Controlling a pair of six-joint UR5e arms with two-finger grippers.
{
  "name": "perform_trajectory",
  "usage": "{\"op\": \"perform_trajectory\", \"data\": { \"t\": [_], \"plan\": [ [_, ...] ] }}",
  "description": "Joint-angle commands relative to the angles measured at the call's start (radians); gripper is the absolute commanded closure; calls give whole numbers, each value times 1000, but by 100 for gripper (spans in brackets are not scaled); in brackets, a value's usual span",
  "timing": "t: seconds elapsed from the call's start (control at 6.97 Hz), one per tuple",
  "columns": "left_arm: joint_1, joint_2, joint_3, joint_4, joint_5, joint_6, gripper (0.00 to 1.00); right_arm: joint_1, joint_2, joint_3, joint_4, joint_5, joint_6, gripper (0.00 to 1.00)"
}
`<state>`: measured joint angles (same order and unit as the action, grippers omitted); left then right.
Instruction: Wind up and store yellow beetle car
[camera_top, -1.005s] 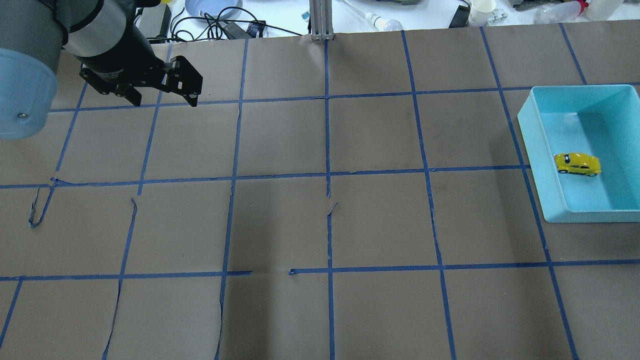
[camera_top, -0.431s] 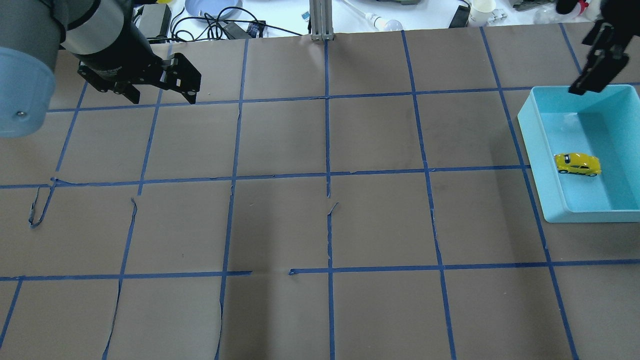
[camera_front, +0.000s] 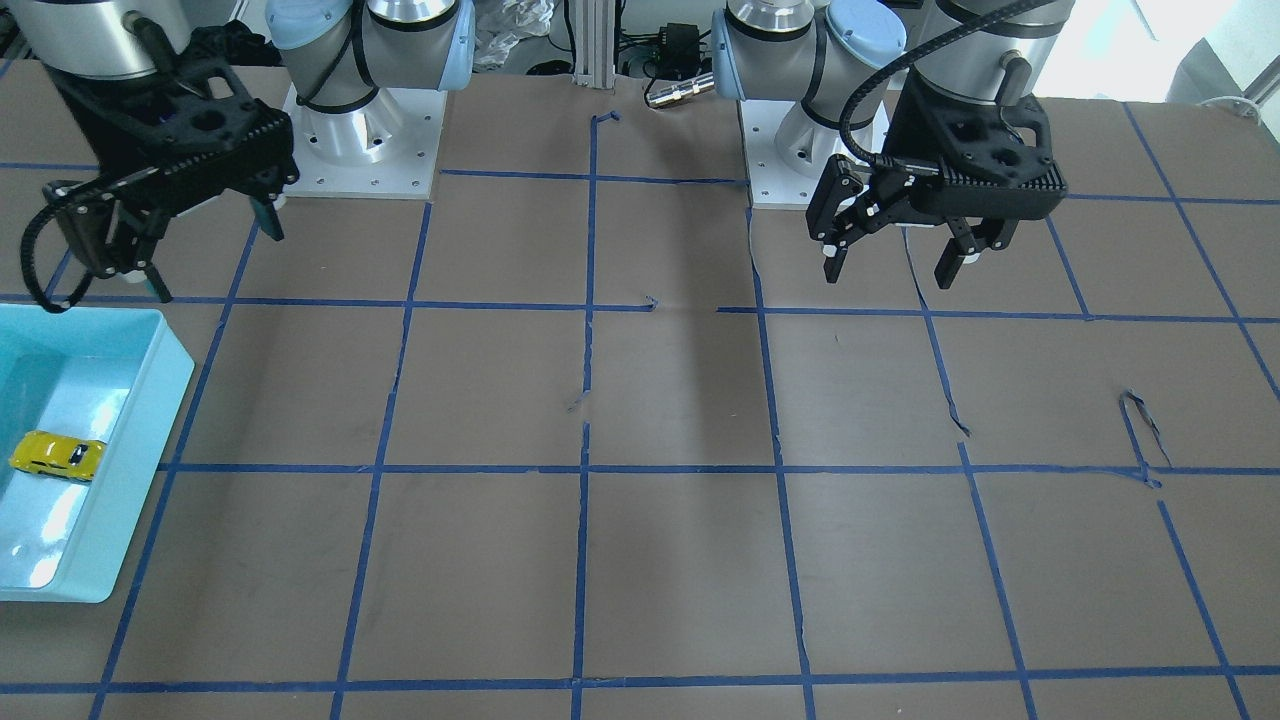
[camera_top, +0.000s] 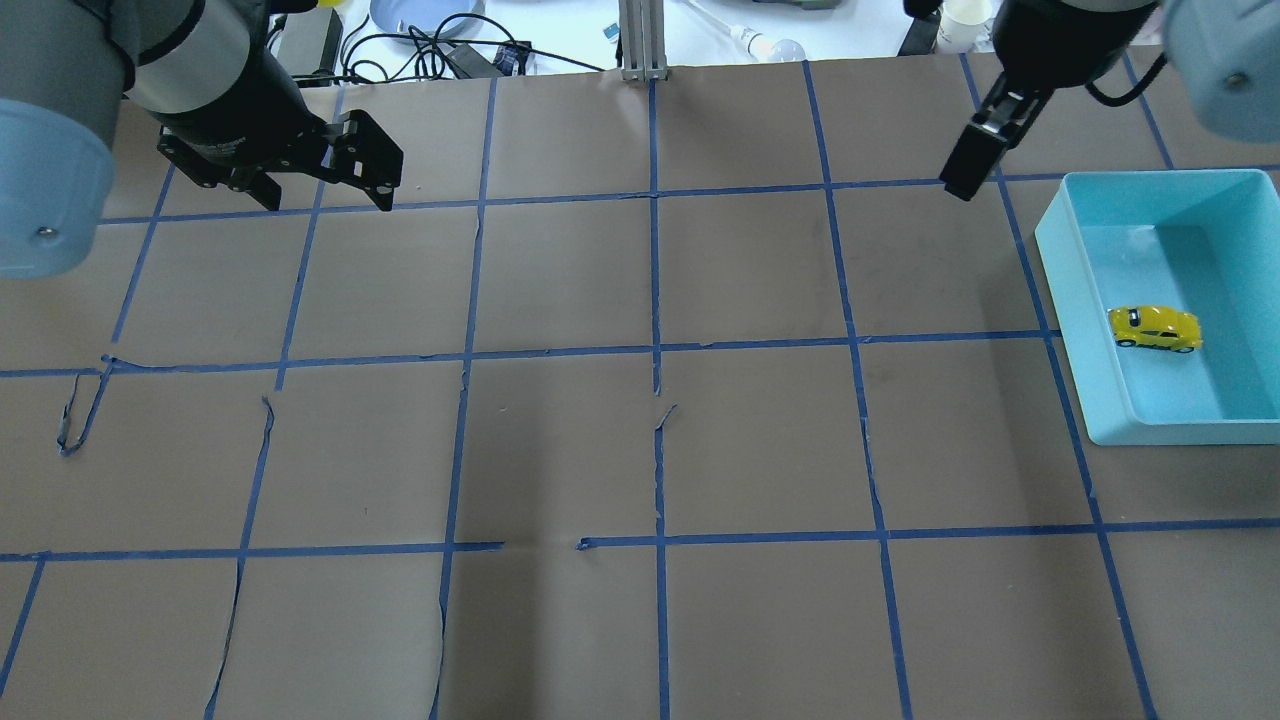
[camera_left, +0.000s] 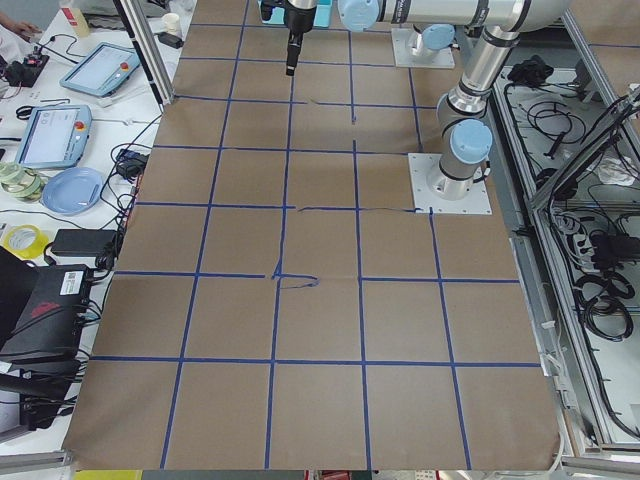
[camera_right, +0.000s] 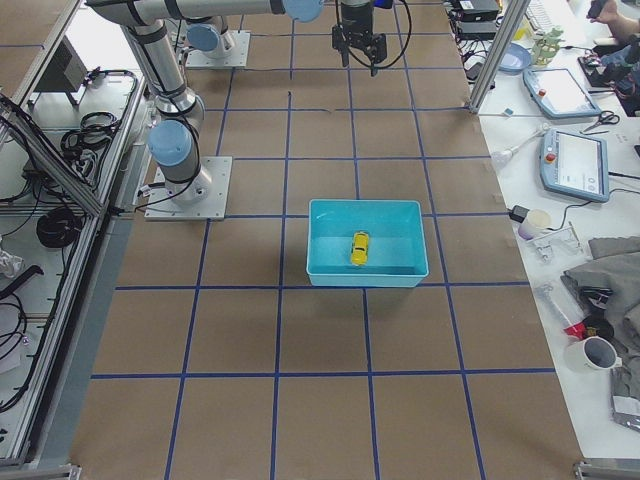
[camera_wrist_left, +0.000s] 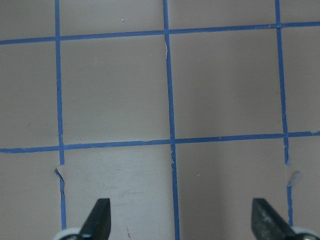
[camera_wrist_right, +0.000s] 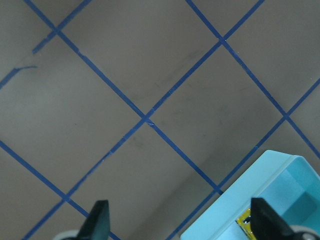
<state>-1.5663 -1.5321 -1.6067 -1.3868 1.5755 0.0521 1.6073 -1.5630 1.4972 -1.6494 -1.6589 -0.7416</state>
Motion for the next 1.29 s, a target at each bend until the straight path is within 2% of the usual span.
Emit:
{"op": "perform_trajectory", "data": {
  "t": [0.0, 0.29, 0.43, 0.57, 1.15],
  "plan": [
    [0, -6, 7, 2, -2, 0, 0, 75, 1, -15, -1, 2, 283, 0],
    [0, -6, 10, 2, -3, 0, 0, 80, 11, -26, 7, 31, 412, 0],
    [2, -6, 10, 2, -2, 2, 0, 80, 12, -28, 7, 45, 552, 0],
    [2, -5, 10, 2, -2, 2, 0, 80, 12, -26, 10, 44, 589, 0],
    [0, -5, 10, 2, -2, 2, 0, 80, -18, -26, -6, -32, 561, 0]
  ]
}}
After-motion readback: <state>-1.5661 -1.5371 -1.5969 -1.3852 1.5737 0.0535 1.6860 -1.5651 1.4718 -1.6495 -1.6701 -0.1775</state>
